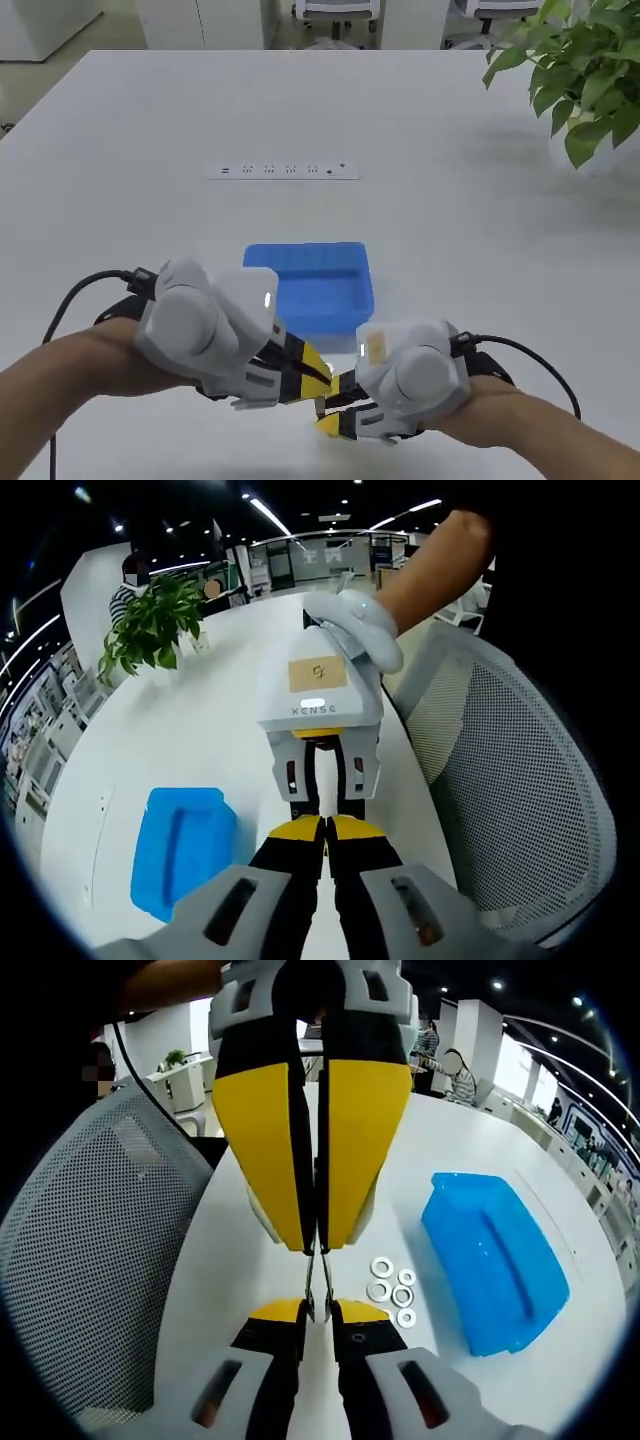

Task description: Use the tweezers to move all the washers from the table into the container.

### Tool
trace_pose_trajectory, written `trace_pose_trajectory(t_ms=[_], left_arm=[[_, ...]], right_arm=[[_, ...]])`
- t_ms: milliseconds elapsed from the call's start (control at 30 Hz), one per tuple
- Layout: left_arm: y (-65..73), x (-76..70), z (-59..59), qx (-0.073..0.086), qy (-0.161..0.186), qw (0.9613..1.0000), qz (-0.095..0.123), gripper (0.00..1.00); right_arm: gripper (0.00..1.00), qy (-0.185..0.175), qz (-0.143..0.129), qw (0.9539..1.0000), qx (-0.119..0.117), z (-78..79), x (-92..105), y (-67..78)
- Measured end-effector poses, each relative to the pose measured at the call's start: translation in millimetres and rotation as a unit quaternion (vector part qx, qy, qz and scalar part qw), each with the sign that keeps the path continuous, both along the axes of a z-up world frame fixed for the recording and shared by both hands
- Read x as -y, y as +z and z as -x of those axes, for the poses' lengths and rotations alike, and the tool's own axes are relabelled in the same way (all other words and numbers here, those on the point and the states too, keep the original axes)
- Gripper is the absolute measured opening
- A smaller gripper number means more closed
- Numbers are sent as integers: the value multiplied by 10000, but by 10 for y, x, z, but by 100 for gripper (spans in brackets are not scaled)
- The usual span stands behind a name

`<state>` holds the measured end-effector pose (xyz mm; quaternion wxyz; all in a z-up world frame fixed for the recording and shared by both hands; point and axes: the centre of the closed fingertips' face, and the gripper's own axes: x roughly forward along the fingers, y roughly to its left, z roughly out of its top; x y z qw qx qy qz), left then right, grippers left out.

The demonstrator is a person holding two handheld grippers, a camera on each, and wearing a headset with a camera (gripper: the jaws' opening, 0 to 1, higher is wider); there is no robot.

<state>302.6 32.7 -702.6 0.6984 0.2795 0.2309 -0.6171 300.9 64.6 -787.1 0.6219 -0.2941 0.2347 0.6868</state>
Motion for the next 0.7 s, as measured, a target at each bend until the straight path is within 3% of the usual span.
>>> trace_pose_trajectory(t_ms=[700], left_arm=[[-4, -50, -19, -50, 69, 9999, -70, 5]], right_arm=[[30, -390, -111, 9992, -14, -59, 55, 90]])
